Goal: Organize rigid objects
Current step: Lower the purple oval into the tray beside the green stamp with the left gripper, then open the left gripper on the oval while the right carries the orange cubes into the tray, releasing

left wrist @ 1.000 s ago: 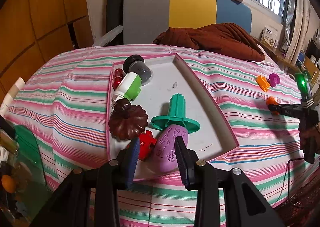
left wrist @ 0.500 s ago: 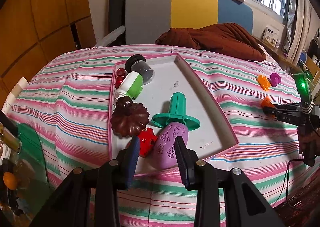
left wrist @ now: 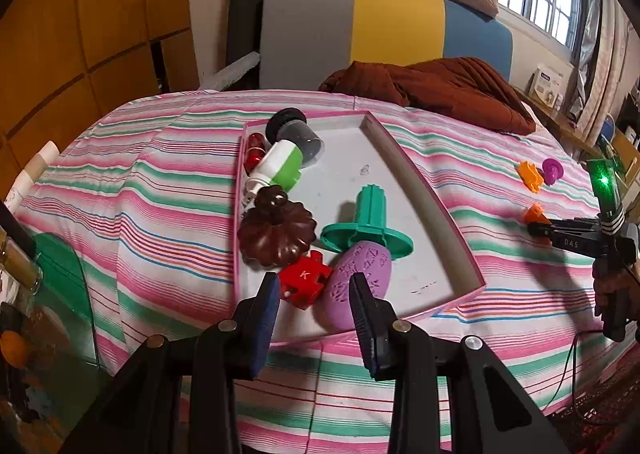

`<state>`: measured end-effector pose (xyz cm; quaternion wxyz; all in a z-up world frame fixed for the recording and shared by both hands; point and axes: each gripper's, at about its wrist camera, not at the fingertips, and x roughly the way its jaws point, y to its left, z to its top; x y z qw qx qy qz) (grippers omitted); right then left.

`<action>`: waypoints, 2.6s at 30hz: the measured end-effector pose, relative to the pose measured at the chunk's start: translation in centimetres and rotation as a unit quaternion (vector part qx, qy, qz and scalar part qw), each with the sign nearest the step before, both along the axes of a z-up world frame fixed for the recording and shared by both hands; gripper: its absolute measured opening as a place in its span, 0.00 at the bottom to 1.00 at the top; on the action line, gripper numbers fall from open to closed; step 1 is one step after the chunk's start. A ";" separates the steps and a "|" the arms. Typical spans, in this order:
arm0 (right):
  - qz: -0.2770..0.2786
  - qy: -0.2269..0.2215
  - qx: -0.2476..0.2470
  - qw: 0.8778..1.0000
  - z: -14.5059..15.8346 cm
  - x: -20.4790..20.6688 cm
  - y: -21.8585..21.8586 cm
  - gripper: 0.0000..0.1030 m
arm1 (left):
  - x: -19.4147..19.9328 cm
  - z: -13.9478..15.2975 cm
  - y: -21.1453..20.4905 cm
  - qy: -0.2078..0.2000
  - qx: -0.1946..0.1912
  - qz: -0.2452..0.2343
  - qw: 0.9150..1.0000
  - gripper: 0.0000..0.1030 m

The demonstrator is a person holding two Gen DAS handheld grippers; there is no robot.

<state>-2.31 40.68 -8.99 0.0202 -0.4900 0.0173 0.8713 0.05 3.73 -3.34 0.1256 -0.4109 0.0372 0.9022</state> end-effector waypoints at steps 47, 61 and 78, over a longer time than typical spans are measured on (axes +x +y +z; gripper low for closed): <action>0.131 0.052 -0.104 0.985 7.1 -8.4 -22.0 0.27 | 0.7 -1.4 -1.4 -0.008 0.022 -0.006 1.000 0.33; 0.186 -0.019 -0.068 0.980 1.4 -12.0 -27.3 0.27 | 0.0 -2.6 -2.6 -0.031 0.036 0.012 0.999 0.33; 0.151 0.014 -0.102 0.983 3.2 -10.2 -24.3 0.54 | 0.6 -1.6 -2.7 -0.021 0.024 0.021 0.999 0.33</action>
